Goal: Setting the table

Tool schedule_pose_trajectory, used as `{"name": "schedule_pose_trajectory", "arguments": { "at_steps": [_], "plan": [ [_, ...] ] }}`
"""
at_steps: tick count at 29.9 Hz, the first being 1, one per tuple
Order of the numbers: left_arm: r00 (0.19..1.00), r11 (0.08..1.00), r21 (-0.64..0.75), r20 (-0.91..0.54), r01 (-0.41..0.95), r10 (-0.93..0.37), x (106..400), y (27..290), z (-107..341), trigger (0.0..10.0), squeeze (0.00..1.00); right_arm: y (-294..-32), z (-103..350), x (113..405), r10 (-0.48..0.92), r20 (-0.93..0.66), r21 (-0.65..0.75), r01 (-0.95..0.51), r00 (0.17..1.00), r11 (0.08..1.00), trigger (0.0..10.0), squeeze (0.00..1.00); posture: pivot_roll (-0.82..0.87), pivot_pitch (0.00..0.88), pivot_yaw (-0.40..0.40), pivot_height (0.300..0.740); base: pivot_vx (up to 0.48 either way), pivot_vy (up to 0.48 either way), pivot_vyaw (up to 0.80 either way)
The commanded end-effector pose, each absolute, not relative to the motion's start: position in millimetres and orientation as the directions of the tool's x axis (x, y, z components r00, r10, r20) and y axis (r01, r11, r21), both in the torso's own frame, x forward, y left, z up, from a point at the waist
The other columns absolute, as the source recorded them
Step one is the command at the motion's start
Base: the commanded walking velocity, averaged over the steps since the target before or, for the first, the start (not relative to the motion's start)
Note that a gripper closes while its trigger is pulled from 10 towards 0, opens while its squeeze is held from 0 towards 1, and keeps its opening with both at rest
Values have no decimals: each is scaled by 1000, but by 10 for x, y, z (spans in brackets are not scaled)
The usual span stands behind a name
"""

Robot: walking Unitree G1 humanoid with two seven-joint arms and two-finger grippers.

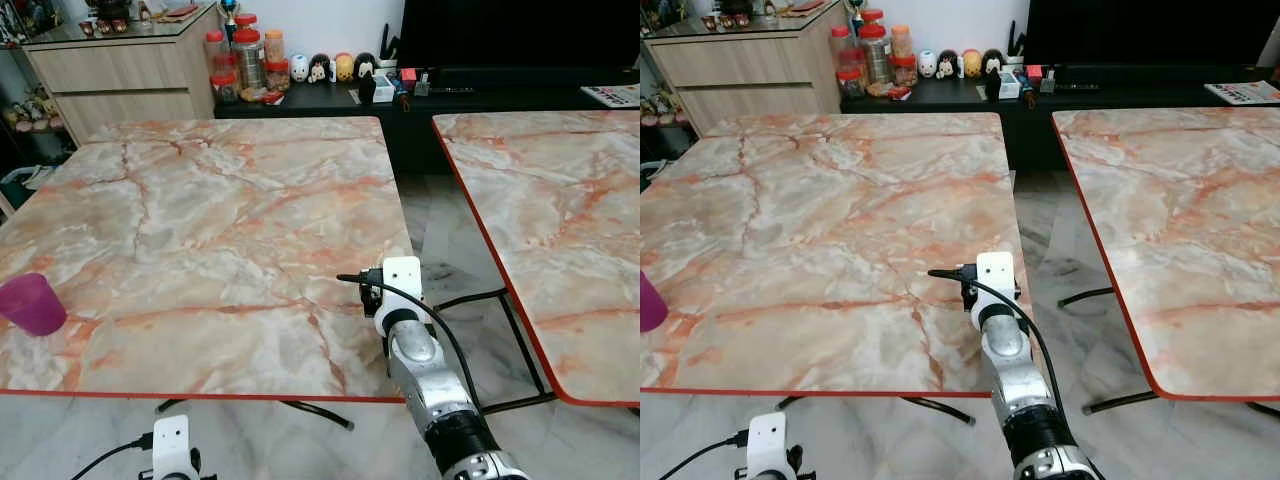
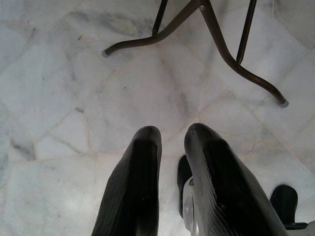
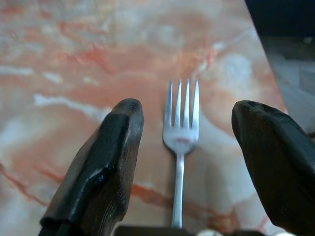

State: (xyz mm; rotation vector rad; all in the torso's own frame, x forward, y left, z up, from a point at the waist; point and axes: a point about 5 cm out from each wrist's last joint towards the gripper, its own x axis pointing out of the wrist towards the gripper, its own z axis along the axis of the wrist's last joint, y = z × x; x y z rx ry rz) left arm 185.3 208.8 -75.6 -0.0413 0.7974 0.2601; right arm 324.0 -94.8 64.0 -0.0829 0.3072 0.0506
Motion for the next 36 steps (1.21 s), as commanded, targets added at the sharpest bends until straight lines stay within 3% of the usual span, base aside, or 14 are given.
{"name": "schedule_pose_trajectory", "arguments": {
  "at_steps": [1, 16, 17, 18, 19, 36],
  "plan": [
    [660, 968, 65, -721, -241, 212, 1845, 2100, -762, 10000, 0, -916, 629, 3218, 39, -334, -80, -70, 942, 994, 10000, 0, -20, 0, 16, 709, 0, 0, 0],
    [646, 969, 58, -736, -241, 204, 1807, 2080, -788, 10000, 0, -921, 477, 3126, 51, -472, -72, -96, 880, 993, 10000, 0, -20, 0, 9, 709, 0, 0, 0],
    [645, 969, 55, -737, -240, 202, 1806, 2077, -790, 10000, 0, -921, 451, 3112, 53, -481, -71, -99, 875, 993, 3961, 0, -20, 0, 9, 709, 0, 0, 0],
    [644, 969, 54, -738, -240, 200, 1805, 2075, -791, 10000, 0, -921, 444, 3108, 54, -484, -71, -100, 873, 992, 3961, 0, -20, 0, 9, 709, 0, 0, 0],
    [644, 970, 53, -739, -239, 199, 1804, 2073, -792, 10000, 0, -921, 439, 3103, 55, -485, -71, -102, 873, 992, 0, 0, -20, 0, 9, 709, 0, 0, 0],
    [637, 974, 38, -751, -222, 174, 1796, 2046, -805, 10000, 0, -908, 449, 3107, 73, -499, -75, -127, 864, 989, 0, 0, -23, 0, 5, 709, 0, 0, 0]
  ]
}}
